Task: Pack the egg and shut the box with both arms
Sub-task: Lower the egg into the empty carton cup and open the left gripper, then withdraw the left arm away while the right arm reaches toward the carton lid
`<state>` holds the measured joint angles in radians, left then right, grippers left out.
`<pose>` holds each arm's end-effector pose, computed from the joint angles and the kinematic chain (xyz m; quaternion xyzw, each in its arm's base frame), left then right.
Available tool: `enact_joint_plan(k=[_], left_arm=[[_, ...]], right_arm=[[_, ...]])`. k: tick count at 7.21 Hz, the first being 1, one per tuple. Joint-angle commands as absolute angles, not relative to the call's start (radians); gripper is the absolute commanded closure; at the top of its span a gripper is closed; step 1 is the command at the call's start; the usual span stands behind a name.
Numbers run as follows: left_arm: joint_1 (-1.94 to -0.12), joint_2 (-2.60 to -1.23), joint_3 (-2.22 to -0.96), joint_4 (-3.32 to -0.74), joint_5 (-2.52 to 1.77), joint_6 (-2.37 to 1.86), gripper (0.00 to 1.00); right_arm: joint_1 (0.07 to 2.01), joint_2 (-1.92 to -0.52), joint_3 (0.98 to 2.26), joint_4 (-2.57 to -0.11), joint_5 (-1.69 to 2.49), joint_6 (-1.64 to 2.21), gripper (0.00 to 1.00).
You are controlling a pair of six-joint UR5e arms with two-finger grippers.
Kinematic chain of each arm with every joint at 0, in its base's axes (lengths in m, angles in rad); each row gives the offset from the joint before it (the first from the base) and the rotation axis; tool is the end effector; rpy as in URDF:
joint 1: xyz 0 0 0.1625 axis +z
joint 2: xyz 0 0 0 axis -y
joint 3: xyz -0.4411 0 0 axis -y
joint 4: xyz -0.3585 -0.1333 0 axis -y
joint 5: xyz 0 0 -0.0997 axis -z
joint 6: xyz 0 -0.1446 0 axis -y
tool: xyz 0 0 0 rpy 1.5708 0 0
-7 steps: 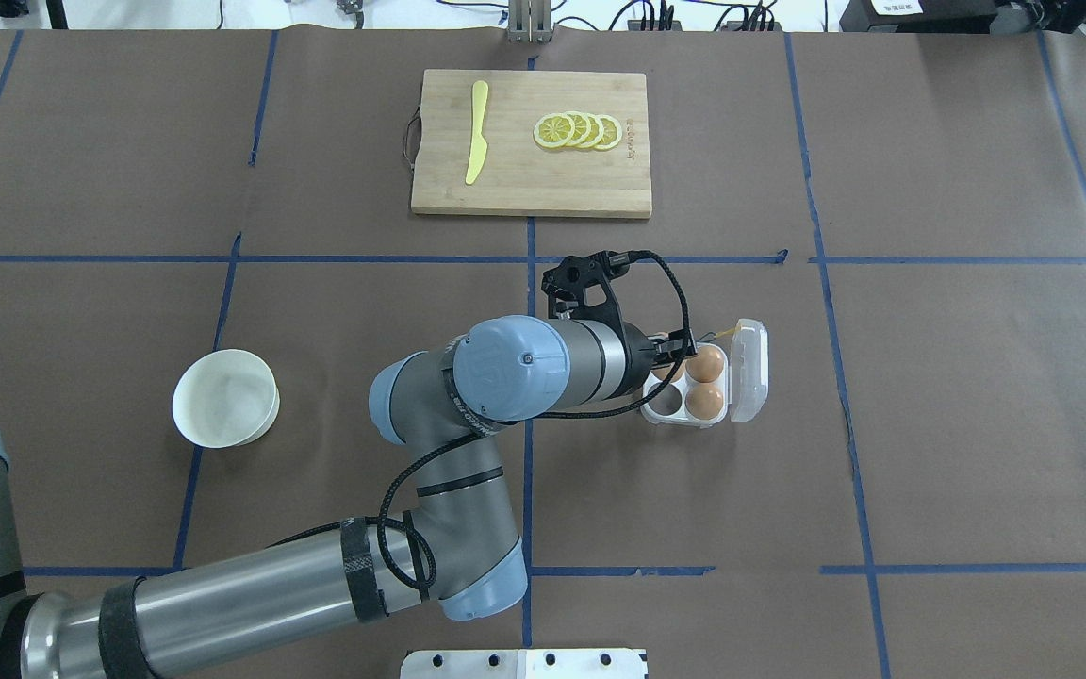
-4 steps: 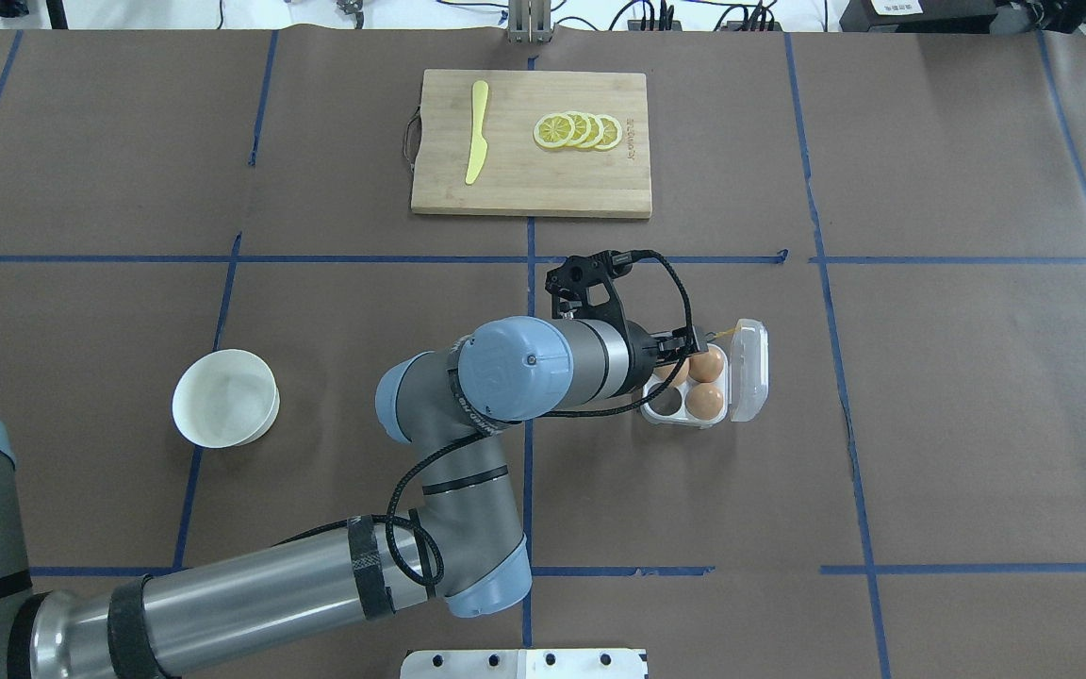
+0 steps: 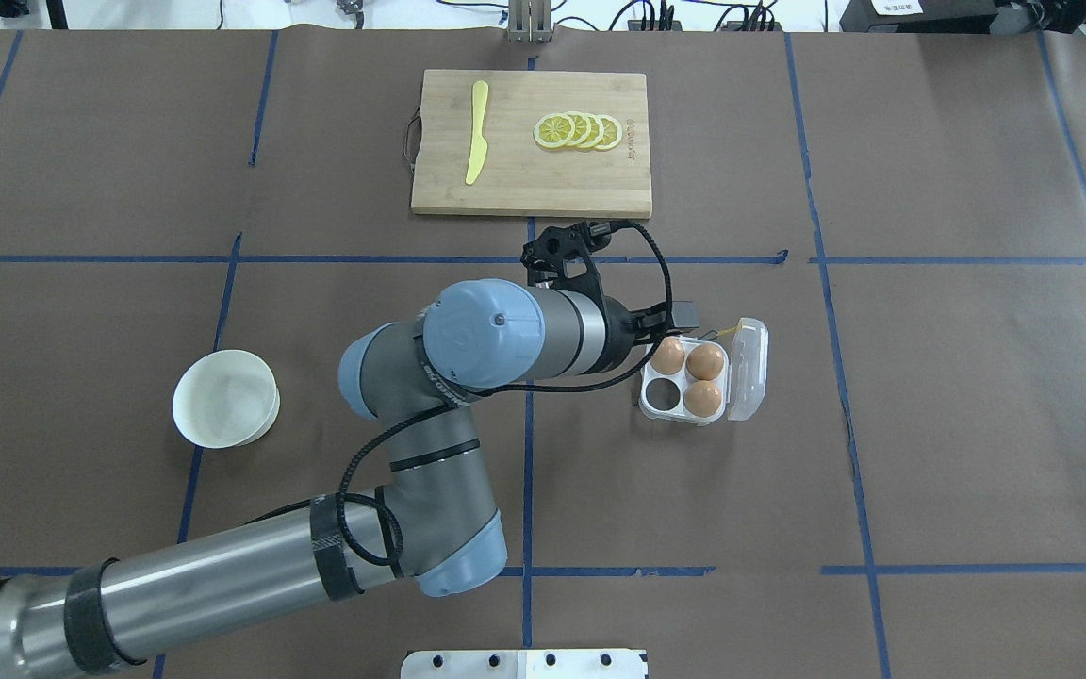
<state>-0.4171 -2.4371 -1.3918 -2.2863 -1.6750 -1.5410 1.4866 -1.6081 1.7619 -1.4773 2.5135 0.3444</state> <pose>0.6576 -0.4207 0.1465 0.1040 0.6372 -0.1138 0.7551 -0.0220 -0.4550 0.6064 0.0115 -0.4637 0.0592 0.8839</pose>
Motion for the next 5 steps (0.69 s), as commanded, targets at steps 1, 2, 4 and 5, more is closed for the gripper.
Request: enact_joint_plan(k=[1, 2, 4, 5], left_arm=[[-0.486, -2.299, -1.648, -2.066, -1.785, -1.533, 0.0], [-0.526, -2.272, -1.736, -1.919, -1.813, -1.491, 0.0], [-0.61, -2.199, -1.849, -1.812, -1.818, -1.408, 0.0], [-0.673, -2.153, -1.88, -1.801, -1.821, -1.402, 0.0]], right_arm=[[1.319, -1.545, 1.845, -1.448, 2.496, 0.6, 0.01], [1.233, -1.542, 1.845, -1.33, 2.449, 0.736, 0.02], [1.053, -1.543, 1.842, -1.061, 2.327, 1.037, 0.66], [0.975, -1.549, 1.844, -1.031, 2.298, 1.057, 1.0]])
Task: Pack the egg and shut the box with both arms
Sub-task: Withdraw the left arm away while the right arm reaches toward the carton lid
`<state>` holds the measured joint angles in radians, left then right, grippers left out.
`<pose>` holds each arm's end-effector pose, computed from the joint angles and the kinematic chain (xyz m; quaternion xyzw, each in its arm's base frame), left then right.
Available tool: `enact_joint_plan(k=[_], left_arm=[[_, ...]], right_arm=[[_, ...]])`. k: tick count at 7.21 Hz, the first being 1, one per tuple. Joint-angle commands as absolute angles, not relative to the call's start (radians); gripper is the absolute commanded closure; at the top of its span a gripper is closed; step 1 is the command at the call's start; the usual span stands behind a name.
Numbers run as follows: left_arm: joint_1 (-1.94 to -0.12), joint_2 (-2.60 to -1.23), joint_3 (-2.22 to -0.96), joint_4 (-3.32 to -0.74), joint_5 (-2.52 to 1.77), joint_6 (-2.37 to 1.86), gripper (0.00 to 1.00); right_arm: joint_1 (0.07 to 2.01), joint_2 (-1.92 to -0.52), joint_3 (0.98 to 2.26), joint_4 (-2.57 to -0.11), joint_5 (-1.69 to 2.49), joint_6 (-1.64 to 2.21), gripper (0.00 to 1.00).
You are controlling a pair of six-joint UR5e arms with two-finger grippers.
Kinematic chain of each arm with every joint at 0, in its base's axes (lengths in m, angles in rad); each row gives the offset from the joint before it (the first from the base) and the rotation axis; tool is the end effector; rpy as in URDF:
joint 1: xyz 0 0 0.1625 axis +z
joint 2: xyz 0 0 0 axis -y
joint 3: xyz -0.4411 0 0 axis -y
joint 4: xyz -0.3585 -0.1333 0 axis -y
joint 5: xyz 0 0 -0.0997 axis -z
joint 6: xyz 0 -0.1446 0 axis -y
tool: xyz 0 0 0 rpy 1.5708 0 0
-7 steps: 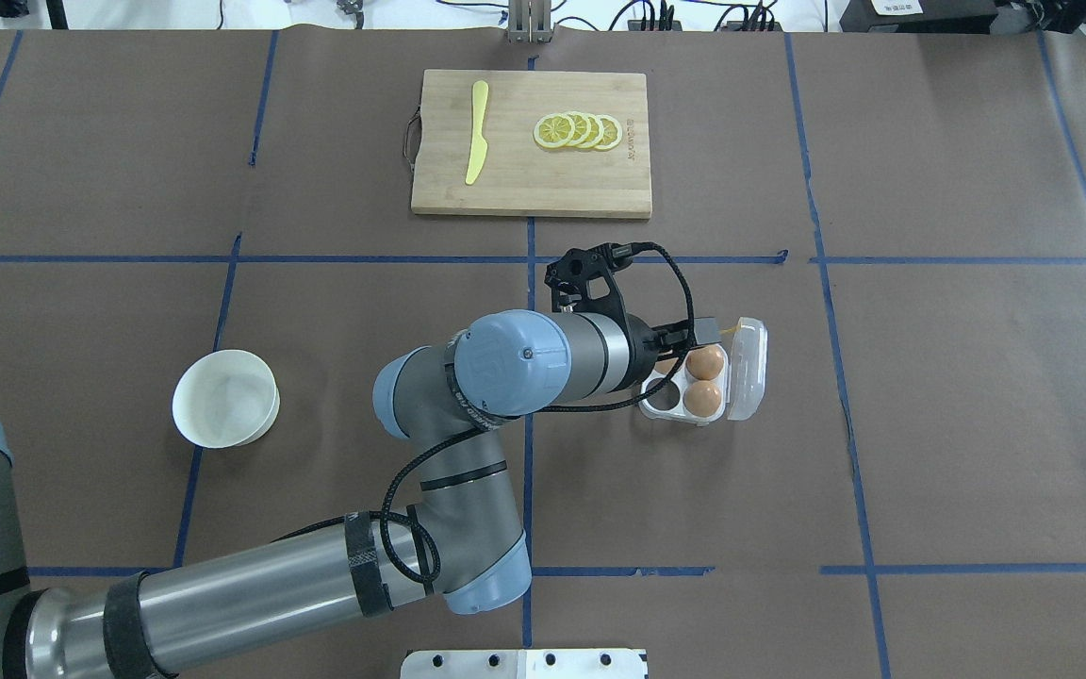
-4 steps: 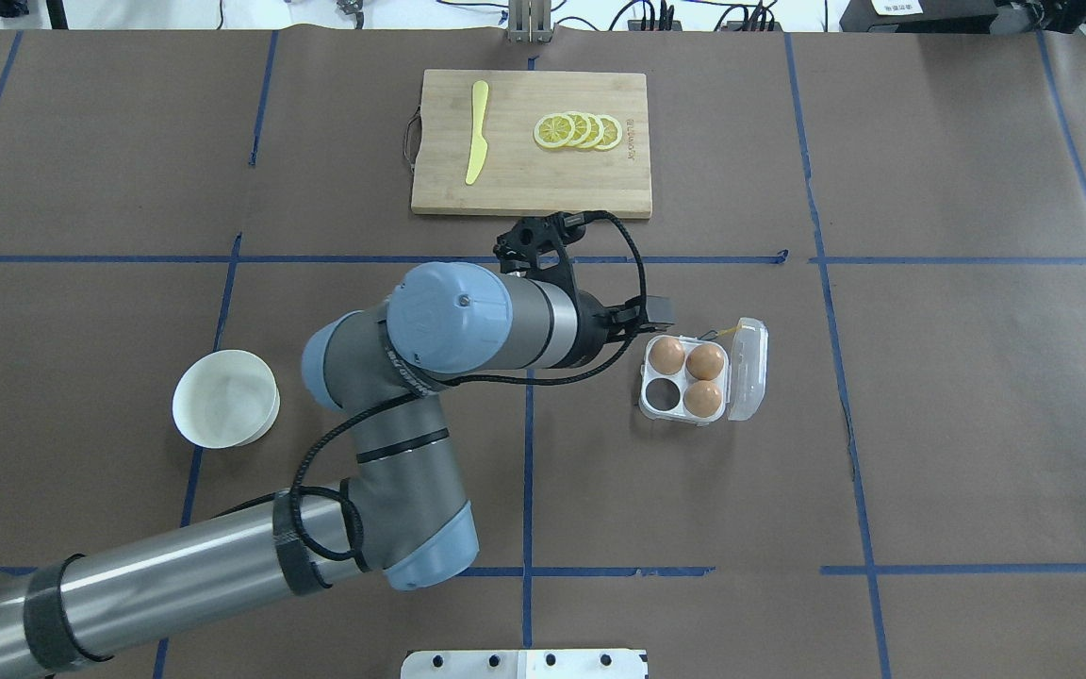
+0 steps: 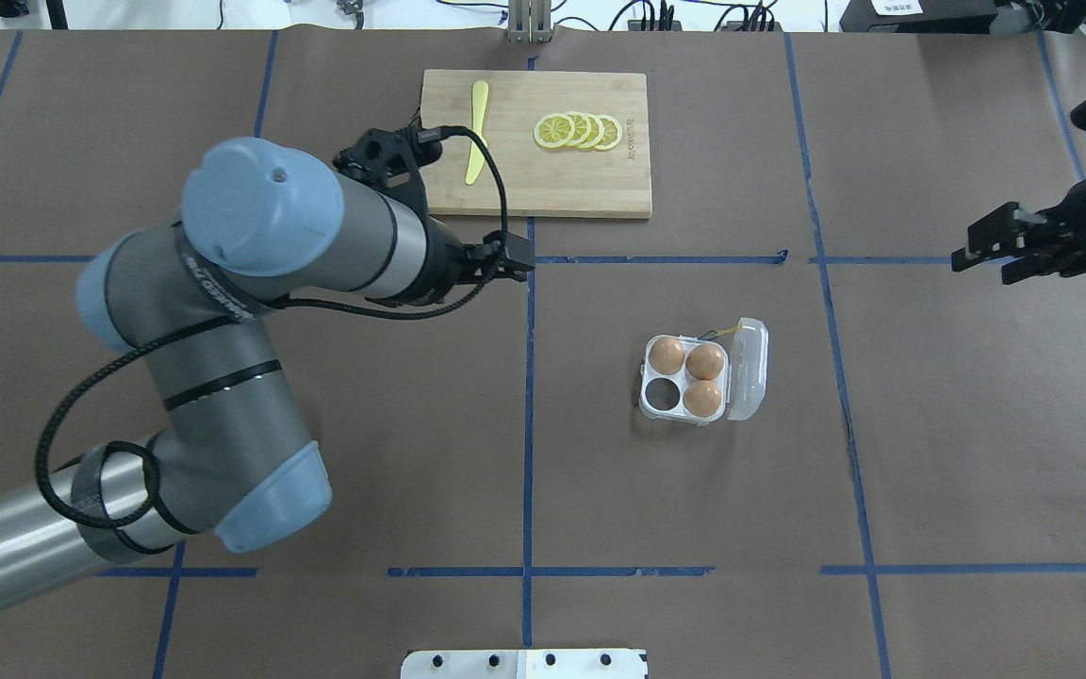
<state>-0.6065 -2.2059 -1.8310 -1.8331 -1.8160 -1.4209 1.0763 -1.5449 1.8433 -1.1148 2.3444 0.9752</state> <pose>0.4817 -0.4537 0.2028 0.1053 0.5424 -0.1229 0.8244 -0.2077 -0.4533 0.5052 0.0179 -0.4889 0.0700 0.8693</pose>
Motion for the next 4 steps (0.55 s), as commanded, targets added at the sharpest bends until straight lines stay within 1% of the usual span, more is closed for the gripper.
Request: enact_joint_plan(k=[1, 3, 4], left_arm=[[-0.748, -2.145, -1.89, -1.745, -1.888, -1.328, 0.0], [-0.88, -2.079, -1.943, -1.689, -1.96, -1.171, 0.0], [-0.932, -2.044, -1.965, -1.687, -1.983, -1.104, 0.0]], right_arm=[[0.922, -1.551, 1.862, -1.031, 2.298, 1.057, 1.0], [0.826, -1.545, 1.909, -1.031, 2.295, 1.074, 1.0], [0.79, -1.537, 1.911, -1.031, 2.284, 1.106, 1.0]])
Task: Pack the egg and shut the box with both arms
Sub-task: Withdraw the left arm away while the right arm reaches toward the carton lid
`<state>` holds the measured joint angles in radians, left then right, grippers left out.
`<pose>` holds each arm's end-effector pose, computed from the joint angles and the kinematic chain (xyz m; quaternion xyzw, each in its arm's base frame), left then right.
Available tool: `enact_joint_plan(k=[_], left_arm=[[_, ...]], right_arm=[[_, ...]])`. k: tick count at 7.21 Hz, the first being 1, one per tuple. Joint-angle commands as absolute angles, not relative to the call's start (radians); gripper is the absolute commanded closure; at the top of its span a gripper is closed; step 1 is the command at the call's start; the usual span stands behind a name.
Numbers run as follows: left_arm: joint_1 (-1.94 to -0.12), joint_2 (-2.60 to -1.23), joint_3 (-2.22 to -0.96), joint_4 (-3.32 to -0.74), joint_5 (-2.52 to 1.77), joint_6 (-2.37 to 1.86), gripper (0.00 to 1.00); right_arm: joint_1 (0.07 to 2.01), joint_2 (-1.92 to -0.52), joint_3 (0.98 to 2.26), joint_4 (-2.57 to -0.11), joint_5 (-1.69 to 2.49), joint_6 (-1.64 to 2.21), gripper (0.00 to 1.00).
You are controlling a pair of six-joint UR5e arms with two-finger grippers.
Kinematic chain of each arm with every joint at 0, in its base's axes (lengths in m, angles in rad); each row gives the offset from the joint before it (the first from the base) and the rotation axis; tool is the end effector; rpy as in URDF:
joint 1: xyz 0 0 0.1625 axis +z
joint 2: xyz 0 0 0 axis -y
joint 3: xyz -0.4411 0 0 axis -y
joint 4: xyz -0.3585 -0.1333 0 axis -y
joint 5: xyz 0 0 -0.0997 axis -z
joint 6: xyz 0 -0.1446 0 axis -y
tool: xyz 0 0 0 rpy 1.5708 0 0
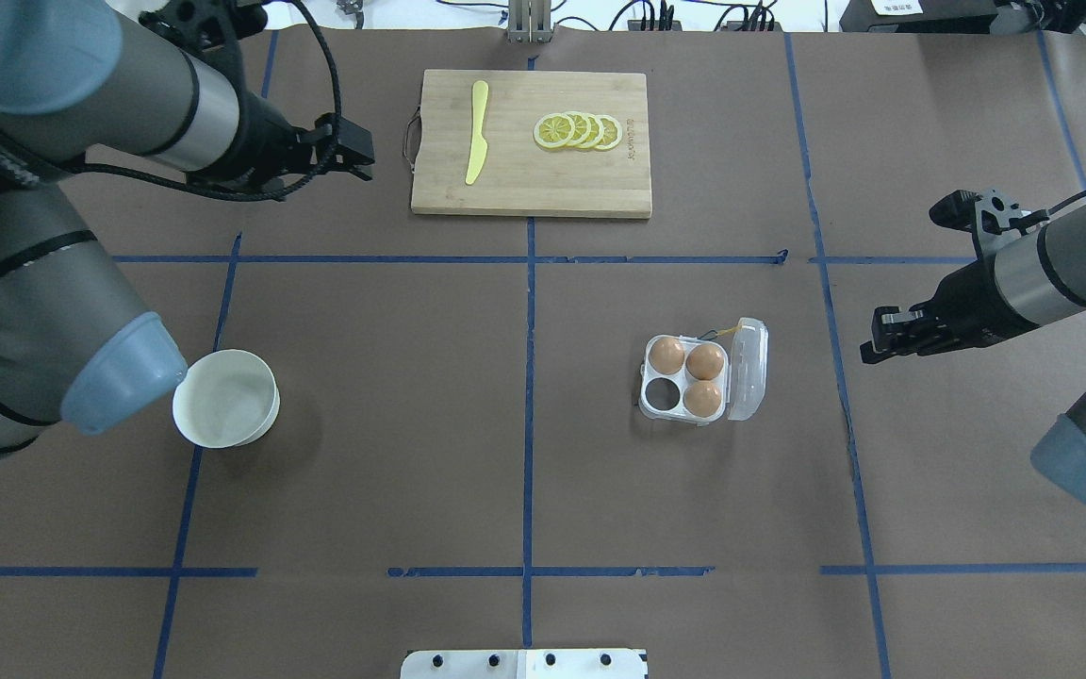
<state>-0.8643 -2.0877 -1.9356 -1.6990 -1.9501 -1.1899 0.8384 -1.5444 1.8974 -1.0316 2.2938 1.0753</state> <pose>0.3371 -0.5178 0.2563 0.1430 0.4822 -0.1172 0.8563 -0.3030 -0.3932 0.4700 -0.0011 -0.5145 -0.0064 0.8575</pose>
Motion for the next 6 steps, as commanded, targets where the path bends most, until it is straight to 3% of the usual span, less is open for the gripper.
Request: enact_joint_plan(k=[1, 6], left_arm=[[-0.958, -2.027, -1.964, -1.686, -1.997, -1.05, 0.0], [-1.06, -1.87, -1.953, -1.701, -2.009, -0.771, 0.0]], right_arm=[[0.74, -1.51, 1.907, -1.032, 2.237, 1.114, 1.0], [0.591, -1.133, 1.764, -1.107, 2.119, 1.256, 1.0]])
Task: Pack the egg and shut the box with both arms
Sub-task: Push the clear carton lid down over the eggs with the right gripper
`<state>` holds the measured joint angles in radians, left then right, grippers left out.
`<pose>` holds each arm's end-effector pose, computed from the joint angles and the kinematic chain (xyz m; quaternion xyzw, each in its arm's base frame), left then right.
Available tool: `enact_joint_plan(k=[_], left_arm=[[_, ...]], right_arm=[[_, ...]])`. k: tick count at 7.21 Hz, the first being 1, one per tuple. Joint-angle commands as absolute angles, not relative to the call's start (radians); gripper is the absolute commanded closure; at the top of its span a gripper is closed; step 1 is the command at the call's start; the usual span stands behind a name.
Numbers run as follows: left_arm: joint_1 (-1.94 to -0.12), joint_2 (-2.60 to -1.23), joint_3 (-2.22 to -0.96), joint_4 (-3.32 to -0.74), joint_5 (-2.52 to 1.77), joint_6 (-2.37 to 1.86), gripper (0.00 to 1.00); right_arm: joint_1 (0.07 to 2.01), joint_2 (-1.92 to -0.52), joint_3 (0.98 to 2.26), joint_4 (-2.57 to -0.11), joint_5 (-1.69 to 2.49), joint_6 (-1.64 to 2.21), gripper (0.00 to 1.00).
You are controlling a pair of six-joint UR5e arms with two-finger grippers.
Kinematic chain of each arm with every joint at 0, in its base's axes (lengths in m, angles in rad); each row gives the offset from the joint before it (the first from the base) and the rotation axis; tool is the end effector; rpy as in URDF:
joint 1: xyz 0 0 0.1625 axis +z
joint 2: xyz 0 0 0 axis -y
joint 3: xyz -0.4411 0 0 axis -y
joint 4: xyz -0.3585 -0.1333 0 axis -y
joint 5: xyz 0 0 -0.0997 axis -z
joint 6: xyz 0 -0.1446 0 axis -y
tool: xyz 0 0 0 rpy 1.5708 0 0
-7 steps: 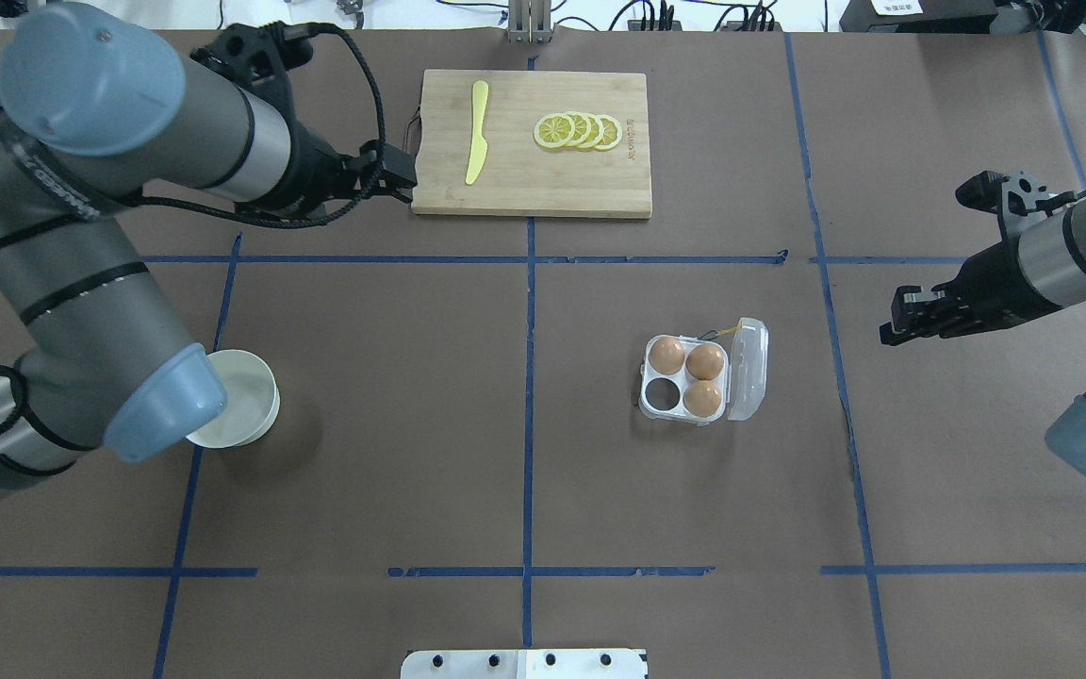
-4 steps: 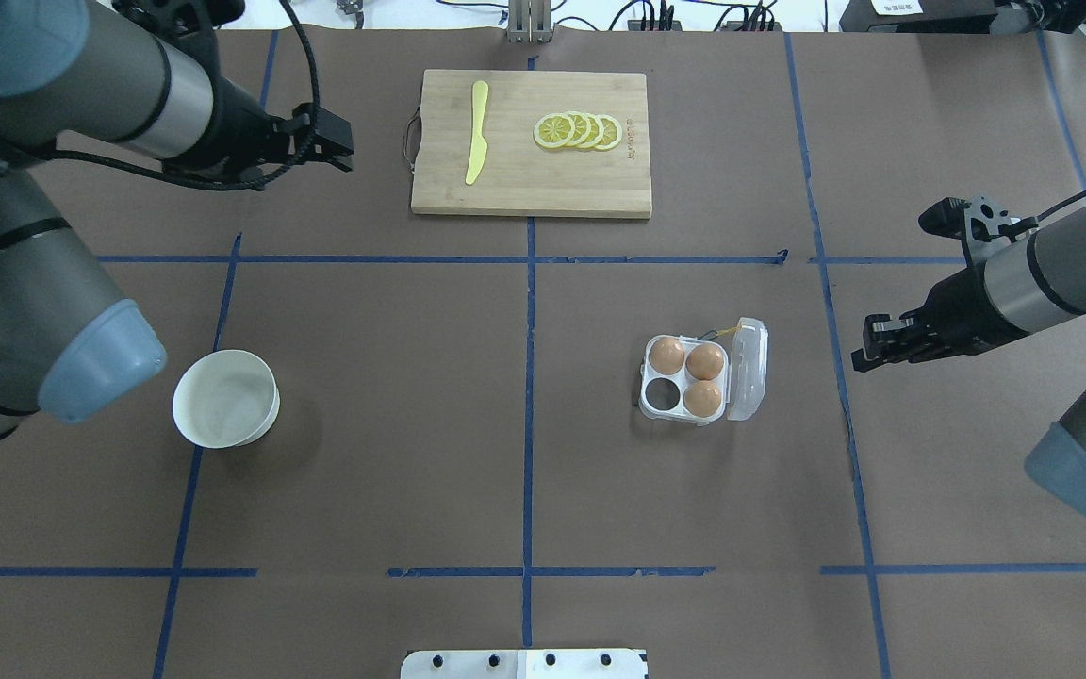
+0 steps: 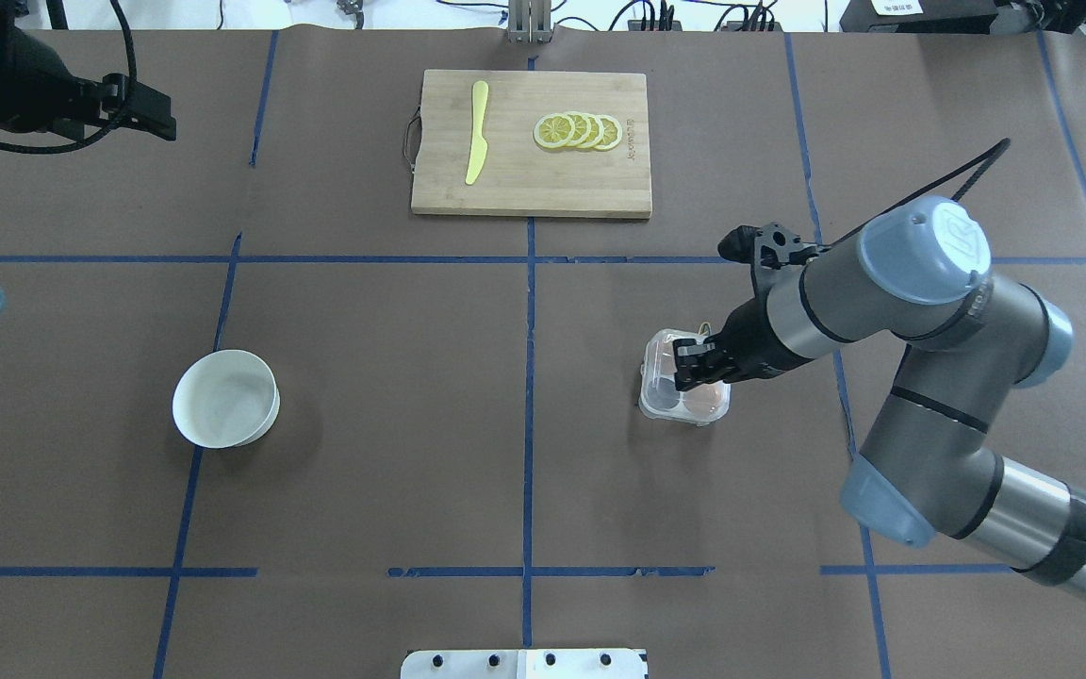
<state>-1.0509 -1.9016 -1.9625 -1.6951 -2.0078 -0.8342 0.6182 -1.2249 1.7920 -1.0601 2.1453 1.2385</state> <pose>0.2238 -0.5360 0.3547 0.1888 0.4053 -0.0513 0.8930 -0.4622 -0.3958 0.3545 0.0090 -0.5489 -0.0266 0.8354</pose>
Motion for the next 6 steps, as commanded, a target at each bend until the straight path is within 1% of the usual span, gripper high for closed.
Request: enact_joint_plan(k=[1, 2, 4, 5, 6], left_arm=[[-1.061, -1.843, -1.947, -1.703, -2.01, -0.726, 0.0], [-1.071, -1.801, -1.945, -1.704, -2.013, -0.663, 0.0], [-1.149, -1.717, -1.924, -1.704, -2.045, -0.48, 0.0], [-1.205, -1.712, -1.892, -1.701, -2.049, -0.387, 0.0], [-1.28, -1.706, -1.841, -1.695, -2.115, -0.265, 0.0]], right_arm=[[0.592, -1.056, 1.77, -1.199, 2.117, 1.262, 0.81], [0.606, -1.034, 1.788, -1.262, 2.082, 1.27, 0.01], [0.685, -1.051, 1.863, -1.442, 2.069, 1.255, 0.0], [0.757, -1.08, 1.884, -1.481, 2.08, 1.237, 0.0], [0.812, -1.17, 1.914, -1.486, 2.101, 1.077, 0.0]])
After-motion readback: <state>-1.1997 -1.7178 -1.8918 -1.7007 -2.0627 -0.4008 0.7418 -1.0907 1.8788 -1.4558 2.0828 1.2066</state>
